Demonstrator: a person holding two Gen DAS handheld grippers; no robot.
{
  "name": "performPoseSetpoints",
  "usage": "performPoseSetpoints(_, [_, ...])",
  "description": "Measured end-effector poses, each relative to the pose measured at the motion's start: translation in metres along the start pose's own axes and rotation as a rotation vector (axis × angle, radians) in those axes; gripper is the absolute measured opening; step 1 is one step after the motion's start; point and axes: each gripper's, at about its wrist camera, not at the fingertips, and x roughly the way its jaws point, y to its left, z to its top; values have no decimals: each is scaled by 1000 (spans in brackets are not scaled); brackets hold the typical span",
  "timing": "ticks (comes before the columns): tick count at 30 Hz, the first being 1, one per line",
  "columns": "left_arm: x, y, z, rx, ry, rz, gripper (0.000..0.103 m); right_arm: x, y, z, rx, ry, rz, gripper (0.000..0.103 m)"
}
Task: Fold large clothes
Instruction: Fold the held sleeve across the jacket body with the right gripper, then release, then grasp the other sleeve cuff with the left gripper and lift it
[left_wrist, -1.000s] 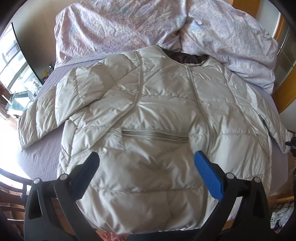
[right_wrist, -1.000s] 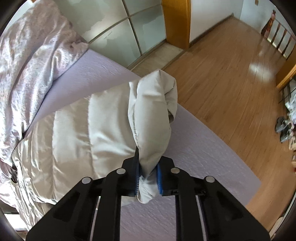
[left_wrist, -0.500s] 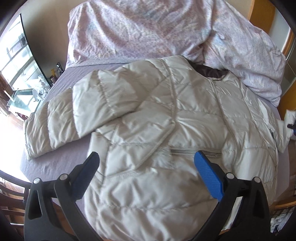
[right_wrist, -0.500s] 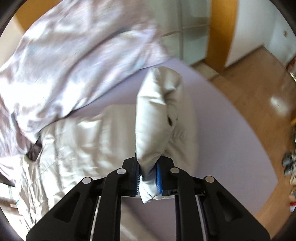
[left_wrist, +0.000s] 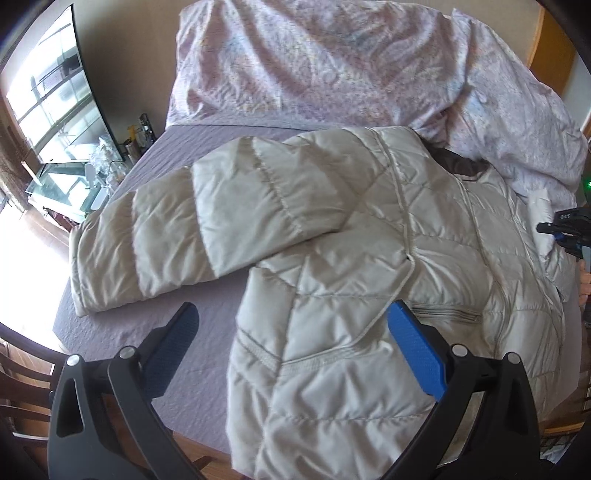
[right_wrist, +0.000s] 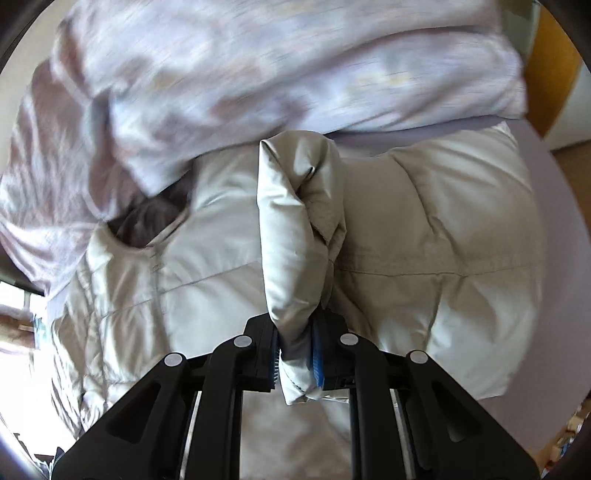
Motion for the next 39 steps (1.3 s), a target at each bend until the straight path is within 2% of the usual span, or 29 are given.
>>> performPoseSetpoints(9, [-1, 25, 2, -38, -4, 25, 101, 30, 102, -22, -132, 79, 96, 15])
performPoseSetpoints(13, [-1, 30, 3, -47, -4, 28, 101, 40, 126, -26, -197, 99, 80, 19])
performPoseSetpoints(14, [-1, 32, 4, -48, -5, 28, 101, 40, 126, -26, -206, 97, 75, 23])
performPoseSetpoints(16, [1, 33, 5, -50, -4, 30, 101, 35, 124, -24, -204, 84, 79, 37])
performPoseSetpoints(18, [3, 34, 6, -51, -2, 30, 101, 21, 116, -18, -184, 41, 76, 59])
performPoseSetpoints(21, [7, 36, 8, -50, 3, 33, 101, 2, 103, -6, -156, -35, 83, 60])
performPoseSetpoints(23, [9, 35, 10, -49, 6, 33, 101, -4, 88, 1, -129, -56, 47, 60])
performPoseSetpoints(26, [12, 34, 12, -43, 9, 34, 101, 15, 86, 2, -130, -9, -27, 60])
performPoseSetpoints(31, [15, 32, 16, -36, 7, 31, 101, 47, 95, -8, -127, 81, -70, 60])
performPoseSetpoints(35, [16, 39, 18, -45, 5, 42, 101, 60, 109, -15, -154, 98, -113, 69])
performPoseSetpoints(39, [18, 57, 21, -76, 7, 60, 101, 73, 127, -23, -198, 115, -172, 70])
